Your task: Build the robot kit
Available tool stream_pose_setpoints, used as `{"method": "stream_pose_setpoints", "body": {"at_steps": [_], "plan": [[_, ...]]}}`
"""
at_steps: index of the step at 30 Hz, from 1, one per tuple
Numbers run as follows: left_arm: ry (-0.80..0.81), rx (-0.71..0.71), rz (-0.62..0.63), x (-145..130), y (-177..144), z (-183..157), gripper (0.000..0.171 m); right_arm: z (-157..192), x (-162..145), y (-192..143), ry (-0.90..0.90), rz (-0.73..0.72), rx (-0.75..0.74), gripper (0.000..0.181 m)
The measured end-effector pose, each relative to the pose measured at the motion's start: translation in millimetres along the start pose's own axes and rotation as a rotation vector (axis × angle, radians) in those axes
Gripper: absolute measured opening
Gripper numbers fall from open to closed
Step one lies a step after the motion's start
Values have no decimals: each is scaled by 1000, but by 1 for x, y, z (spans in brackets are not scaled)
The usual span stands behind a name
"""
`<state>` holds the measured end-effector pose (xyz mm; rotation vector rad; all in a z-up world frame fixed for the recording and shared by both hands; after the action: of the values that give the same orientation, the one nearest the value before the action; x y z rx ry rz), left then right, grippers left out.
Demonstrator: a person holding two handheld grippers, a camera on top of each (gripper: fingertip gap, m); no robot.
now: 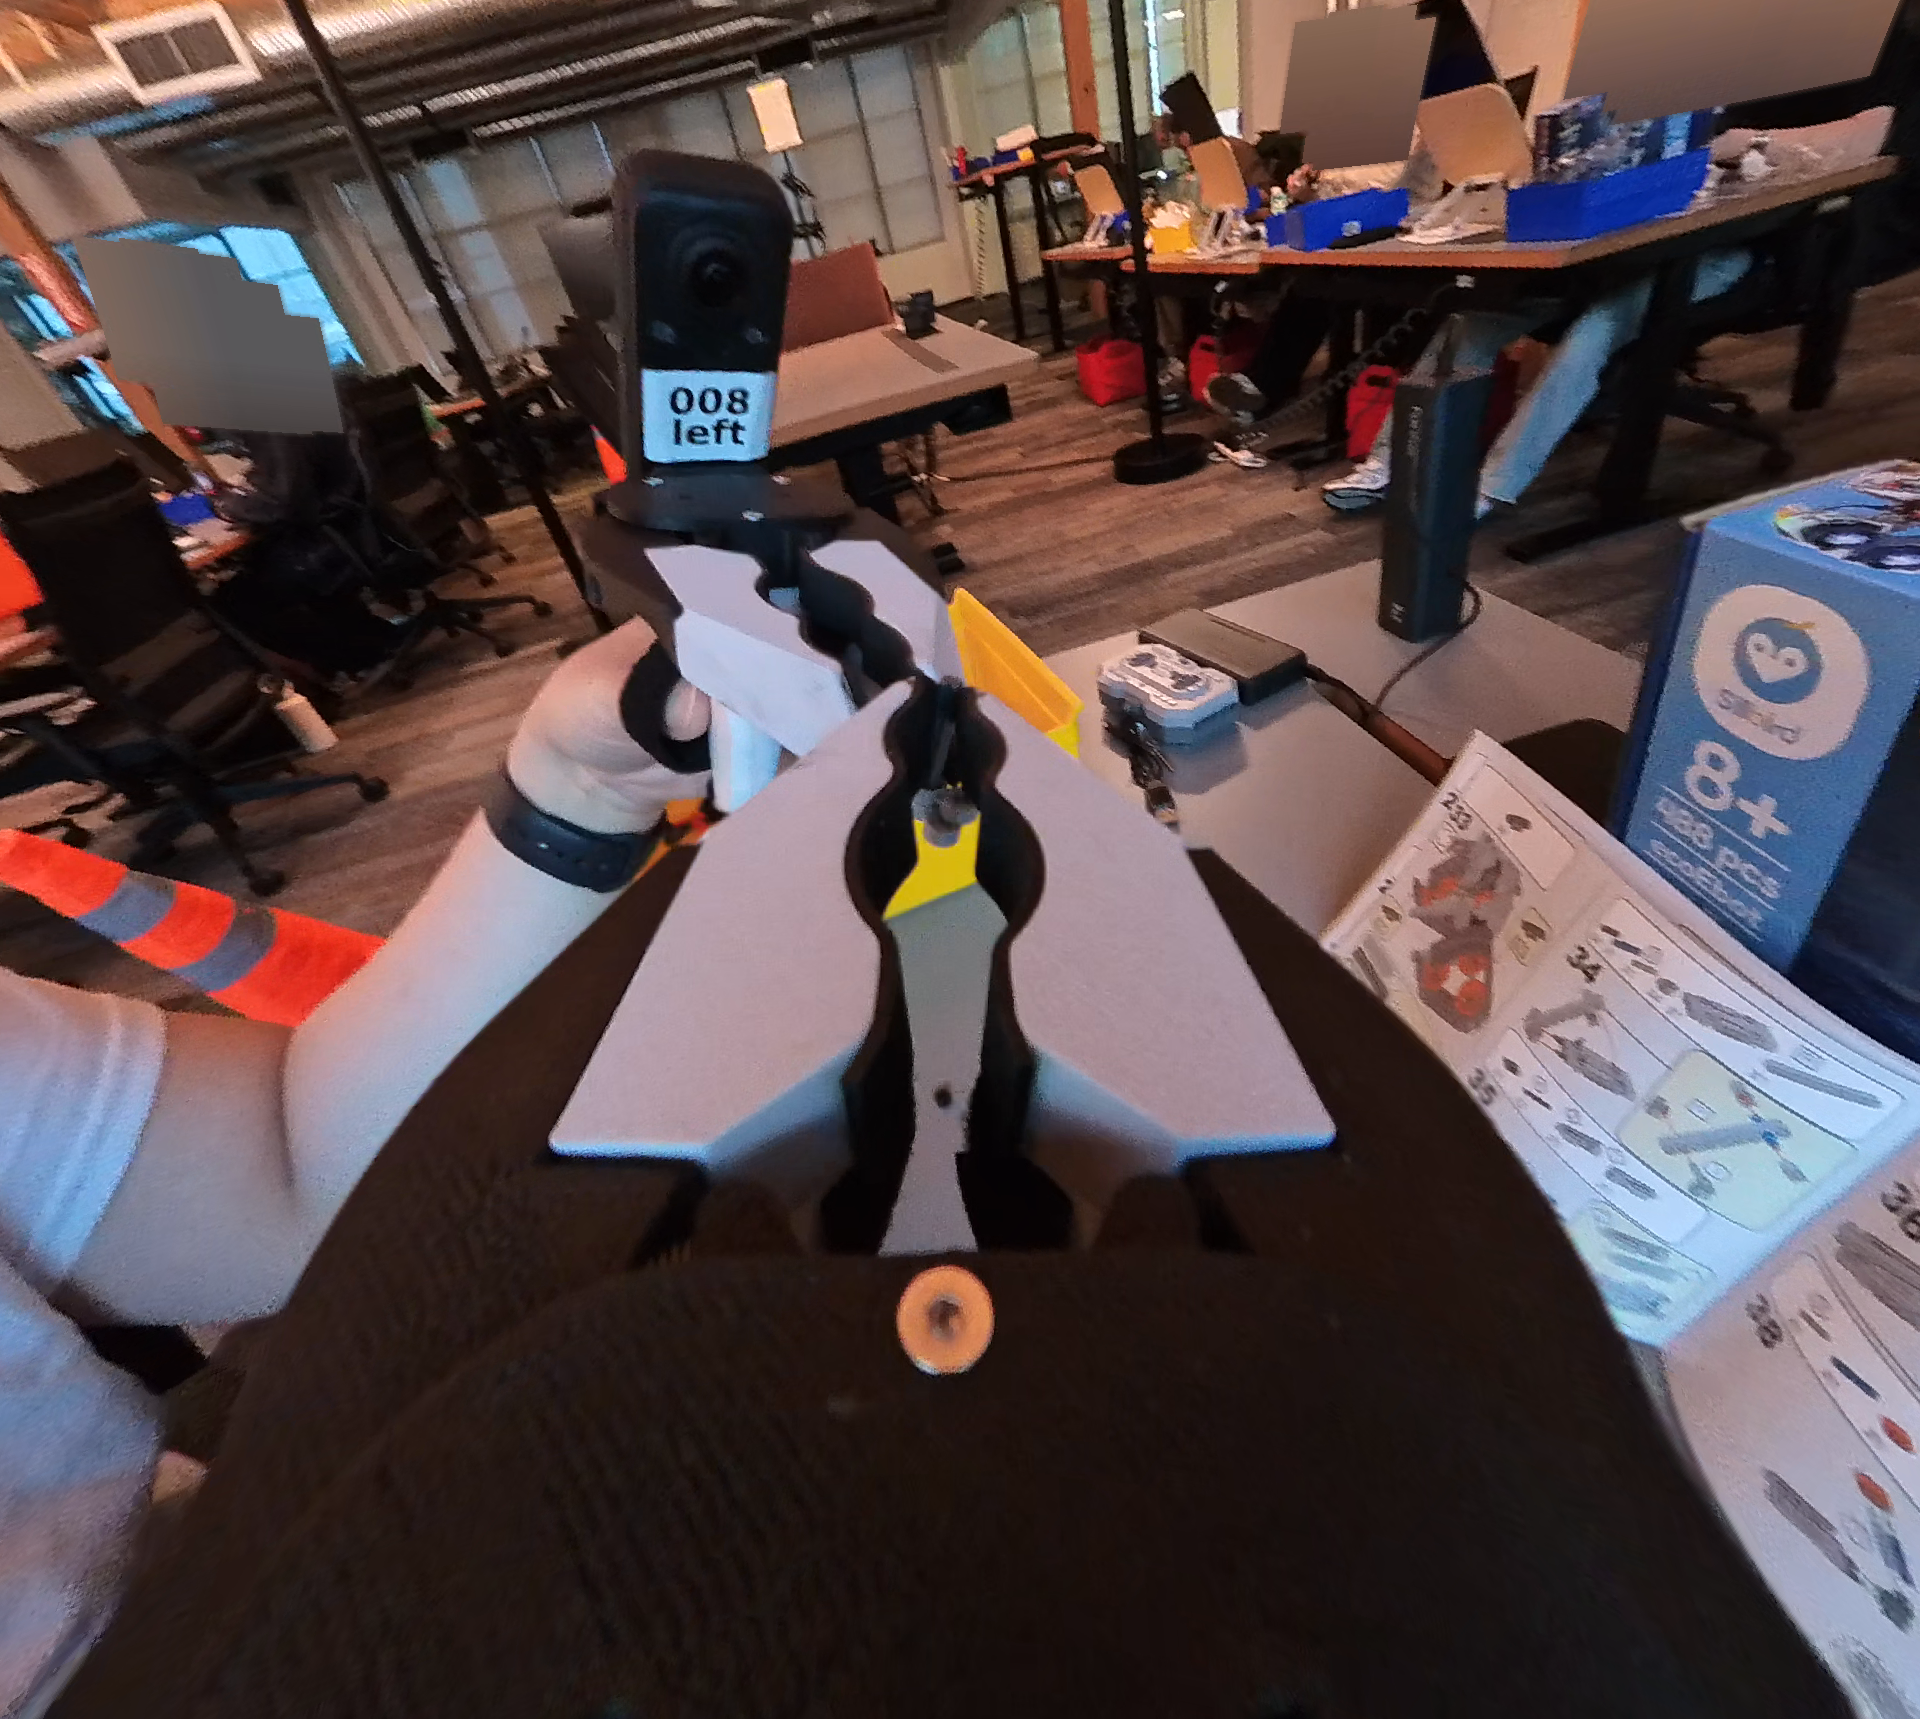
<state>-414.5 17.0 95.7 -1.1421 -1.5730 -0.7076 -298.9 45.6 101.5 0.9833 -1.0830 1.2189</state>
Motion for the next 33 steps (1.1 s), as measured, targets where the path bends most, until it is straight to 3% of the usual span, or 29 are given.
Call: {"method": "stream_pose_setpoints", "body": {"at_steps": [9, 16, 18, 20, 22, 24, 28, 30, 33], "plan": [[76, 95, 43, -1, 3, 2, 2, 2, -3, 4, -25, 39, -48, 2], [41, 68, 26, 0, 0, 2, 2, 2, -1, 4, -2, -19, -2, 3], [45, 82, 19, 4, -5, 0, 1, 4, 2, 4, -44, -87, 22, 4], [62, 170, 30, 7, -19, 2, 1, -1, 5, 1, -61, -167, -6, 23], [59, 256, 0, 13, -41, 2, 2, -10, -3, 3, -72, -183, -17, 24], [52, 328, -67, 21, -69, -2, 2, -16, -30, 20, -81, -68, 29, 12], [52, 479, -105, 25, -109, -10, 1, -15, -136, 84, 13, 426, 102, 9], [42, 503, -120, 25, -117, -14, 1, -11, -175, 103, -11, 555, 54, 15], [45, 463, -136, 27, -117, -19, 1, -7, -201, 117, -85, 653, -20, 20]]}}
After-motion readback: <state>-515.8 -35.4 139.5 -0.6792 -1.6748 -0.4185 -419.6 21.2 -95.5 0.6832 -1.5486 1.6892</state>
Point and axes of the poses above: each gripper's, where its closed fingertips meet, y out along the fingers, x out of its top, z = x × y across the jaws, the point moved 7 cm from there along -y, back along the fingers, and after that the axes turned 1 degree about -z, right-handed, at the moved point
